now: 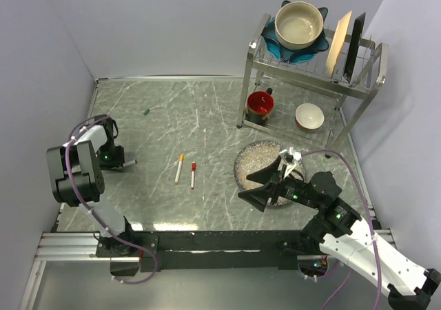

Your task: Insert the pens into the pen caps

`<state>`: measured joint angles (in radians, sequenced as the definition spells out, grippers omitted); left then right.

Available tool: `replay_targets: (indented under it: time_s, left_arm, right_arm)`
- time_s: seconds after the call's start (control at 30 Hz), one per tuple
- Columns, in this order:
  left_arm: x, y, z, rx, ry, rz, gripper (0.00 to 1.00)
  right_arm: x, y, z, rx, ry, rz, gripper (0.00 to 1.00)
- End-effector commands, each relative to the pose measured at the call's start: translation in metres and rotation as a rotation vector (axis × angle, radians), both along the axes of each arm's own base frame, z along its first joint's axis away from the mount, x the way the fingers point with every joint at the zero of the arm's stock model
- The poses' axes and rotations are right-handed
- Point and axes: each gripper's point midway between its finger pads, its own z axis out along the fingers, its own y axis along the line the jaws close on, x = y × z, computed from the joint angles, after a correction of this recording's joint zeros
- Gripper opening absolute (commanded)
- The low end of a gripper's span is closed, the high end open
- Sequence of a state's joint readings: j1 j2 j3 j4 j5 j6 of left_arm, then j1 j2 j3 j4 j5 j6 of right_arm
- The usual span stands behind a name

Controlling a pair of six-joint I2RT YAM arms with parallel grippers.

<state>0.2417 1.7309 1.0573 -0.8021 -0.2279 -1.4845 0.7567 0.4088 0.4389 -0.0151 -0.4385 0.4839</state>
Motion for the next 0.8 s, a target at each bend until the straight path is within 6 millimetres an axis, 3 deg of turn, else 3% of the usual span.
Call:
replay_targets:
  time_s: [0.0,0.07,0.1,0.13,0.33,0.5,0.6,0.63,0.7,0.73,0.77]
  left_arm:
    - [0.000,0.006,-0.025,0.005,0.023,0.007,0.32]
    - [-0.003,0.005,-0.028,-0.002,0.038,-0.014,0.21]
    - [-0.002,0.002,-0.029,-0.015,0.035,-0.023,0.05]
    - [-0.005,0.000,-0.031,-0.025,0.041,-0.051,0.01]
    - [-0.010,-0.015,-0.029,-0.062,-0.029,-0.192,0.01]
    - [-0.001,-0.039,-0.002,-0.070,-0.173,-0.411,0.01]
    - [0.010,-0.070,0.026,-0.045,-0.319,-0.601,0.01]
    - [0.017,-0.095,0.045,-0.033,-0.421,-0.722,0.01]
    - [0.023,-0.123,0.068,-0.028,-0.549,-0.862,0.01]
    - [0.016,-0.159,0.085,-0.050,-0.649,-0.985,0.01]
    - [0.021,-0.188,0.112,-0.092,-0.807,-1.081,0.01]
  right_arm:
    - [0.002,0.000,0.035,0.063,-0.075,-0.010,0.96]
    - [0.004,0.000,0.034,0.070,-0.063,-0.020,0.96]
    - [0.004,0.000,0.036,0.075,-0.060,-0.020,0.96]
    - [0.003,0.001,0.037,0.078,-0.056,-0.013,0.96]
    - [0.004,0.011,0.033,0.060,-0.002,0.021,0.96]
    - [0.010,0.013,0.024,0.054,0.034,0.004,0.95]
    - [0.017,0.014,0.021,0.042,0.042,-0.023,0.95]
    - [0.018,0.016,0.020,0.037,0.045,-0.025,0.95]
    - [0.023,0.019,0.016,0.021,0.057,-0.031,0.95]
    - [0.025,0.020,0.014,0.015,0.059,-0.031,0.95]
    - [0.026,0.023,0.010,0.005,0.067,-0.026,0.95]
